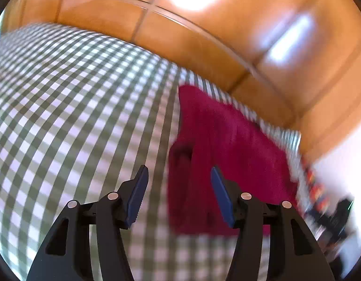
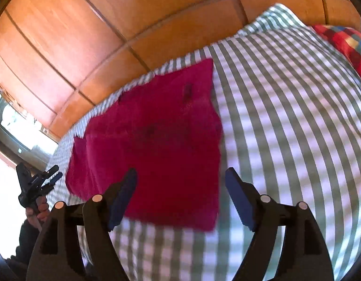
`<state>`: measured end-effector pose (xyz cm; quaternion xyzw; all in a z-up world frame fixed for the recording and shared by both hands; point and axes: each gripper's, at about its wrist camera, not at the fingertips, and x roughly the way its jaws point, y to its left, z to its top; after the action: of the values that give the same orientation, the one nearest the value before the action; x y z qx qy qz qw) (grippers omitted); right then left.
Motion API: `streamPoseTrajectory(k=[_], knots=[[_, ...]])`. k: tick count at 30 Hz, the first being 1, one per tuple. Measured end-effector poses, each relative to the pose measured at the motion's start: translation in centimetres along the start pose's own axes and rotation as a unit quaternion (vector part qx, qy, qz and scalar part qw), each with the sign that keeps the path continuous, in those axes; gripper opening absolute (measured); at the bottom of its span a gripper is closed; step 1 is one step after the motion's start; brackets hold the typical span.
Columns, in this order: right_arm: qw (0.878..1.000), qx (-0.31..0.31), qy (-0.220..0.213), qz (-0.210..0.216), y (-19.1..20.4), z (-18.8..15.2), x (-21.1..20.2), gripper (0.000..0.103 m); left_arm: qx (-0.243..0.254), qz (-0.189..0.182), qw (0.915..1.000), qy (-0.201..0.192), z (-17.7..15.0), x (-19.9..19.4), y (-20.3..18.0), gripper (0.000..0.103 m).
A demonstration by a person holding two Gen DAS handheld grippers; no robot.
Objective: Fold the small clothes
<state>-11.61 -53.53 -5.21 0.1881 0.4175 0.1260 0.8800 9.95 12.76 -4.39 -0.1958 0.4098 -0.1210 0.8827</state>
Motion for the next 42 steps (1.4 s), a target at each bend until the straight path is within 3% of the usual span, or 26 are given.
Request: streamPoseTrajectory(k=[2,4,5,6,8,9,10,13,18,26,27,28,30,31,33,36,38,40,42], knots=[[1.0,-0.01,0.023,-0.016,-0.1,-1.8,1.0,0.076,0.063,0.009,0.9978,0.019,-2.2,0.7,-1.2,0.054],[0.999,-0.013,0.037,-0.028,0.1,-2.8,2.4,0.065,0.097,0.016,0.9947,0.031,-3.3,1.8,-2.0,0.054],[0.999,-0.014,0.035,-0.032,0.3,-3.2,2.6,0.063,0.106,0.02,0.9937,0.031,-3.6,2.4,-2.4,0.047],[0.999,-0.015,0.028,-0.041,0.5,-3.1,3.1,0.057,0.109,0.02,0.9934,0.032,-3.7,3.0,-2.4,0.031],[0.999,-0.009,0.022,-0.045,0.7,-2.7,3.7,0.045,0.106,0.008,0.9932,0.048,-3.8,4.2,-2.7,0.015],[0.999,-0.007,0.022,-0.041,0.8,-2.5,3.9,0.03,0.11,0.01,0.9928,0.046,-3.7,4.3,-3.0,0.01],[0.999,-0.012,0.023,-0.042,1.0,-2.4,4.0,0.023,0.113,0.01,0.9925,0.045,-3.8,4.1,-3.2,0.009],[0.997,-0.043,0.024,-0.051,1.7,-3.0,3.1,0.018,0.12,0.001,0.9921,0.037,-4.4,2.3,-3.5,0.007],[0.997,-0.058,0.038,-0.043,1.3,-5.3,0.3,0.017,0.108,-0.022,0.9926,0.052,-6.7,-0.5,-2.8,0.007],[0.99,-0.085,0.102,-0.039,0.8,-11.7,-3.9,0.018,0.09,-0.049,0.9916,0.08,-14.5,-6.6,-3.5,0.007],[0.99,-0.09,0.104,-0.037,0.8,-11.8,-4.2,0.023,0.09,-0.048,0.9913,0.083,-14.9,-6.9,-3.6,0.007],[0.99,-0.091,0.101,-0.041,0.9,-11.6,-4.4,0.037,0.091,-0.051,0.9907,0.087,-15.0,-7.1,-3.8,0.007],[0.993,-0.084,0.077,-0.042,0.5,-10.4,-5.4,0.055,0.091,-0.054,0.9911,0.081,-14.5,-7.6,-3.9,0.011],[0.995,-0.076,0.056,-0.045,0.1,-9.2,-5.9,0.055,0.084,-0.06,0.992,0.073,-13.7,-7.8,-3.9,0.011],[0.995,-0.075,0.03,-0.055,0.1,-7.4,-6.1,0.055,0.072,-0.072,0.993,0.06,-12.1,-7.7,-3.9,0.028],[0.994,-0.079,0.009,-0.079,0.1,-4.7,-4.6,0.055,0.066,-0.066,0.9952,0.028,-9.6,-7.2,-4.5,0.036],[0.993,-0.077,0.016,-0.083,0.1,-3.3,-2.7,0.054,0.062,-0.072,0.9953,0.02,-8.0,-6.3,-4.9,0.036],[0.993,-0.08,0.023,-0.089,0.1,-2.8,-1.2,0.048,0.06,-0.076,0.9951,0.02,-7.0,-5.0,-5.0,0.045],[0.993,-0.08,0.027,-0.087,0.1,-2.7,-0.4,0.031,0.059,-0.082,0.9945,0.026,-6.5,-3.6,-4.7,0.046]])
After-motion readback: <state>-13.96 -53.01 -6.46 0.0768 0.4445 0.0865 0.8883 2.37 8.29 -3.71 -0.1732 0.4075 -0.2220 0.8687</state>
